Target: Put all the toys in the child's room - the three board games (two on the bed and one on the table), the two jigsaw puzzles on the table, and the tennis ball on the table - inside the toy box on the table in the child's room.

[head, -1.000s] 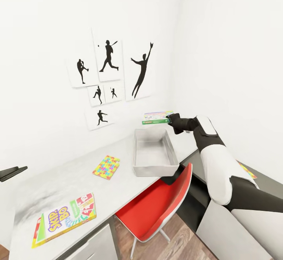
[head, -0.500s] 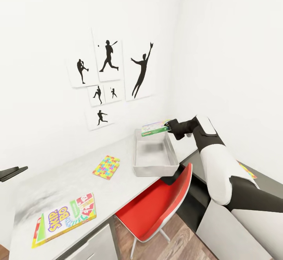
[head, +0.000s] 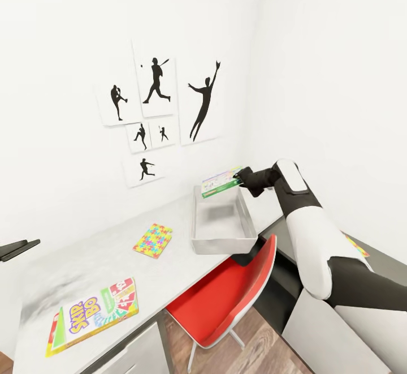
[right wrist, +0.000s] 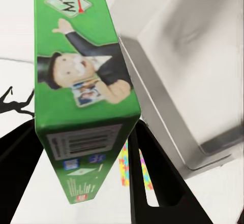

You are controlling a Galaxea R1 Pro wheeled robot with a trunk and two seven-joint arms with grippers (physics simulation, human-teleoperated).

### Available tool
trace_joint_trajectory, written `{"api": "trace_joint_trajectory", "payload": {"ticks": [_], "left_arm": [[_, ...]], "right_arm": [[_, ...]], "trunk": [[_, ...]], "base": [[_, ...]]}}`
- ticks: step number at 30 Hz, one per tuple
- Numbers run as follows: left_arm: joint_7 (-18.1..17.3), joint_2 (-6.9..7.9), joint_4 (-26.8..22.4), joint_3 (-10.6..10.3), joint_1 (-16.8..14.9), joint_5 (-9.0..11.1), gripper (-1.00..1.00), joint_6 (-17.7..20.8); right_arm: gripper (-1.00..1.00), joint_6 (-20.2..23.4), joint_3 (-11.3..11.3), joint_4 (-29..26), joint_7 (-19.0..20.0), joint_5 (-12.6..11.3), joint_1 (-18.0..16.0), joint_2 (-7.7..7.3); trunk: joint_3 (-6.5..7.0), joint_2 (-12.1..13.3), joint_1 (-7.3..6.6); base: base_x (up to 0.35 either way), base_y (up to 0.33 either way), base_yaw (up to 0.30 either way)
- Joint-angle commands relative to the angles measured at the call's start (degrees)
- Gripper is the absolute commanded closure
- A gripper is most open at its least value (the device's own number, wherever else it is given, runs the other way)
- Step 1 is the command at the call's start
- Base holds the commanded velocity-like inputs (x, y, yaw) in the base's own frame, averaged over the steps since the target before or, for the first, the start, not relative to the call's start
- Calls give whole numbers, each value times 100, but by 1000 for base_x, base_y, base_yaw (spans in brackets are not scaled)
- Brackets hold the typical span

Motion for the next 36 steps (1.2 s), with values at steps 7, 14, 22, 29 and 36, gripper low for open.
{"api": "trace_joint_trajectory", "payload": {"ticks": [7, 14, 22, 29, 36], "left_arm": [[-26, -8, -1, -4, -5, -4, -100, 59], [-26, -19, -1, -5, -5, -4, -100, 59], [-26, -44, -1, 1, -5, -9, -100, 59], [-26, -46, -1, 2, -5, -7, -100, 59], [-26, -46, -1, 2, -5, -12, -100, 59]], "right_arm": [[100, -2, 173, -2, -53, -51, -14, 6], [100, -1, 184, 20, -52, -48, -14, 6], [100, 5, 190, 39, -52, -48, -8, 5], [100, 12, 200, 129, -52, -41, -7, 6], [100, 16, 208, 351, -52, -29, -10, 11]], "trunk": [[-14, -14, 4], [-14, -14, 4], [-14, -14, 4], [-14, -14, 4], [-14, -14, 4]], "base": [[0, 0, 0], [68, 0, 0], [29, 0, 0], [75, 79, 0], [30, 27, 0]]}}
